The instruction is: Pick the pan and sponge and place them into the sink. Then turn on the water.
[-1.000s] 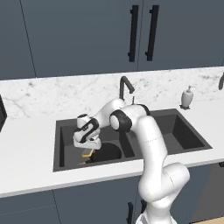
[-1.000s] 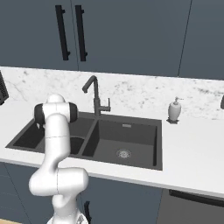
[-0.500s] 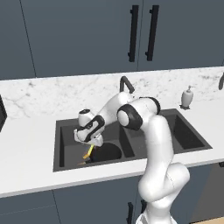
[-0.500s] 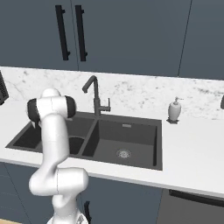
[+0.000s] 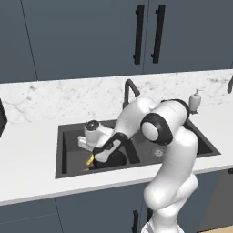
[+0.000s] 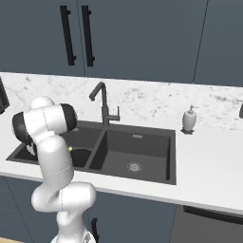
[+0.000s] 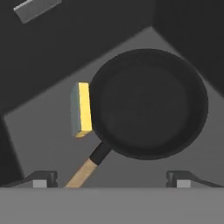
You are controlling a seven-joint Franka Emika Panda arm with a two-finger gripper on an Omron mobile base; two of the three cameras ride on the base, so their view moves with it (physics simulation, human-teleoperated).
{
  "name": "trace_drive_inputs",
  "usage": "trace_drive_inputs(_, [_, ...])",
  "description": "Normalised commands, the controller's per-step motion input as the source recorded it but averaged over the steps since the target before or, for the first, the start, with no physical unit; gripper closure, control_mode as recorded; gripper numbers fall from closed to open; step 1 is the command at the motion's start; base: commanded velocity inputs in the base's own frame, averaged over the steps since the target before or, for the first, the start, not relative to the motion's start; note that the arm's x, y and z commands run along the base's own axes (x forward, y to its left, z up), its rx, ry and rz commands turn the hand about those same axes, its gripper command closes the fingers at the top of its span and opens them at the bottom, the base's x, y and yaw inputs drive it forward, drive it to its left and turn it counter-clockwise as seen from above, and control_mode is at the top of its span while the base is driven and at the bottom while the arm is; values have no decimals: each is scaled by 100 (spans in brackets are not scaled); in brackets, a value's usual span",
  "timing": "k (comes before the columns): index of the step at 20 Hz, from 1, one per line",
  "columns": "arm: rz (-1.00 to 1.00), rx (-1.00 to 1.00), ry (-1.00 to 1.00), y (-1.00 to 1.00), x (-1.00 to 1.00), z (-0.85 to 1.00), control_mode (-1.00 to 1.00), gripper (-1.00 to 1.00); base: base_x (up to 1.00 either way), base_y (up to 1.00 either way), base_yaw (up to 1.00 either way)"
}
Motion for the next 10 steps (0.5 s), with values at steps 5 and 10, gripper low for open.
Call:
trace_drive_inputs(5, [0,0,-33,0,-65,69,-100,-100,0,0,0])
trace_drive_inputs(10, [0,0,-26,10,-40,99,-100,-100,0,0,0])
